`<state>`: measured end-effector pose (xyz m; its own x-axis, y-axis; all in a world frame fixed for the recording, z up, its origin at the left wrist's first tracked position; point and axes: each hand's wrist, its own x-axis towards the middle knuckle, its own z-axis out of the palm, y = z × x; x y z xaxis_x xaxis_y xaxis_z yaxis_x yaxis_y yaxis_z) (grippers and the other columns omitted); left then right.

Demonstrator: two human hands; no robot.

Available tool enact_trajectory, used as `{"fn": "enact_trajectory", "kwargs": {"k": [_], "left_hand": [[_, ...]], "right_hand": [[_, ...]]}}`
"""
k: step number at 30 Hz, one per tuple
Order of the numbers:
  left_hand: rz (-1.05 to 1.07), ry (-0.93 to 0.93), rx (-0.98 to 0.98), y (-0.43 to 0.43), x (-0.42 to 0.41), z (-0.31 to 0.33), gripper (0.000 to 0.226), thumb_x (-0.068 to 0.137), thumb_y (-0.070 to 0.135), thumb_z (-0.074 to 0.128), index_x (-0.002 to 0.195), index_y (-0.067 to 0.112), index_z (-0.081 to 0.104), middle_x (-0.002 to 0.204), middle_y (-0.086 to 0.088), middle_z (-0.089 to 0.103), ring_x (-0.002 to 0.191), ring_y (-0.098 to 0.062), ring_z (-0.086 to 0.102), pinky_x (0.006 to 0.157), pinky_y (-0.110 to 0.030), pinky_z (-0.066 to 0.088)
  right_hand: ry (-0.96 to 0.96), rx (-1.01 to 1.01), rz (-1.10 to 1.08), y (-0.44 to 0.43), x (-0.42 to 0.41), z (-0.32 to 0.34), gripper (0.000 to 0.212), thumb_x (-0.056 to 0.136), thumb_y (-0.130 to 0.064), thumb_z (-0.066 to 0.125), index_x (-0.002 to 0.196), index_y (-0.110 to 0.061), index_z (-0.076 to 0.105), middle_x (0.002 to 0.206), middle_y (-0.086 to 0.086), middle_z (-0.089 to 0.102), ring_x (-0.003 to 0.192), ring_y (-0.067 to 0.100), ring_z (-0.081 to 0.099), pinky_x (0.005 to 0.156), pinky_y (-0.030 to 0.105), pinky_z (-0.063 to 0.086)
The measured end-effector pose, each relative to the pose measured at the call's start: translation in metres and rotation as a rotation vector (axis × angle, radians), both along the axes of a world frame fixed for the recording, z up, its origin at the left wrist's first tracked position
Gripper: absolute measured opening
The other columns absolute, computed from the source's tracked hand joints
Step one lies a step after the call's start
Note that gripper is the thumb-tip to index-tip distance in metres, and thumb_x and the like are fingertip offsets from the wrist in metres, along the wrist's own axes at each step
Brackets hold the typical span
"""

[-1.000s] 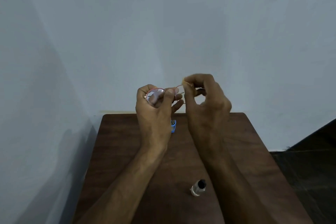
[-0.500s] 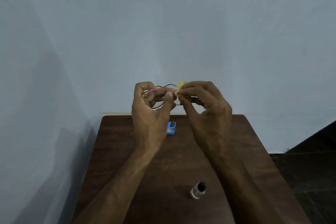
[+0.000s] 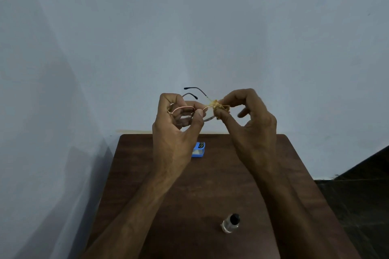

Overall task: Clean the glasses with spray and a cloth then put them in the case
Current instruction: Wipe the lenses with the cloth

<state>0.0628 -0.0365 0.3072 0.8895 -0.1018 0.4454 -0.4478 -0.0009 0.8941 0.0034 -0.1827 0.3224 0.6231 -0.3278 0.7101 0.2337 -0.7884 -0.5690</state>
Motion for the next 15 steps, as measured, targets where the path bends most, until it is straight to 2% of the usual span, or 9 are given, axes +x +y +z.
{"fn": "enact_trajectory", "kwargs": {"k": [2,4,6,8,11,13,15], "left_hand": [[-0.003,0.007,0.014,0.000,0.002,-0.001,0.029,0.095,0.021,0.076,0.103,0.026,0.048,0.098,0.020,0.078,0.096,-0.008,0.077,0.088,-0.037,0.065],[0.001,0.001,0.033,0.001,0.002,-0.002,0.030,0.095,0.026,0.076,0.101,0.031,0.047,0.099,0.021,0.078,0.096,-0.008,0.077,0.090,-0.041,0.065],[-0.008,-0.009,0.057,0.002,0.000,-0.002,0.031,0.094,0.029,0.076,0.101,0.034,0.046,0.099,0.022,0.077,0.095,-0.006,0.077,0.090,-0.036,0.065],[-0.034,-0.012,0.067,0.002,-0.001,-0.004,0.032,0.093,0.023,0.076,0.101,0.030,0.047,0.097,0.026,0.076,0.093,-0.002,0.076,0.085,-0.026,0.064],[-0.062,0.002,0.082,0.001,-0.001,-0.006,0.031,0.093,0.023,0.076,0.102,0.028,0.047,0.098,0.019,0.077,0.094,-0.005,0.077,0.083,-0.025,0.064],[-0.070,0.004,0.077,0.000,-0.001,-0.007,0.029,0.093,0.025,0.074,0.102,0.026,0.046,0.099,0.016,0.078,0.095,-0.007,0.077,0.085,-0.025,0.063],[-0.062,0.002,0.079,0.000,0.002,-0.006,0.029,0.092,0.030,0.073,0.102,0.024,0.046,0.098,0.020,0.078,0.095,-0.004,0.076,0.084,-0.022,0.062]], "right_hand": [[0.020,0.018,0.044,0.001,0.001,-0.003,0.019,0.093,-0.006,0.080,0.105,-0.013,0.067,0.098,-0.004,0.072,0.092,0.018,0.069,0.073,0.035,0.058],[0.009,-0.046,0.045,0.006,0.000,-0.006,0.021,0.092,0.000,0.078,0.105,-0.011,0.067,0.098,-0.001,0.072,0.090,0.019,0.067,0.076,0.025,0.056],[-0.003,-0.122,0.025,0.009,-0.001,-0.009,0.022,0.089,0.003,0.079,0.105,-0.008,0.068,0.099,0.001,0.072,0.090,0.018,0.065,0.082,0.011,0.050],[-0.002,-0.168,0.033,0.010,-0.002,-0.010,0.022,0.088,0.004,0.079,0.105,-0.006,0.069,0.100,0.003,0.072,0.091,0.016,0.062,0.084,0.007,0.045],[0.010,-0.172,0.074,0.002,-0.003,-0.010,0.021,0.089,0.001,0.081,0.105,-0.008,0.069,0.099,0.002,0.073,0.090,0.015,0.063,0.082,0.011,0.048],[0.049,-0.096,0.106,-0.009,-0.002,-0.010,0.022,0.091,-0.003,0.081,0.107,-0.011,0.068,0.099,-0.003,0.073,0.091,0.015,0.067,0.080,0.022,0.054],[0.101,0.020,0.137,-0.016,-0.001,-0.010,0.024,0.092,-0.005,0.080,0.110,-0.014,0.067,0.100,-0.008,0.073,0.094,0.014,0.069,0.078,0.035,0.058]]}}
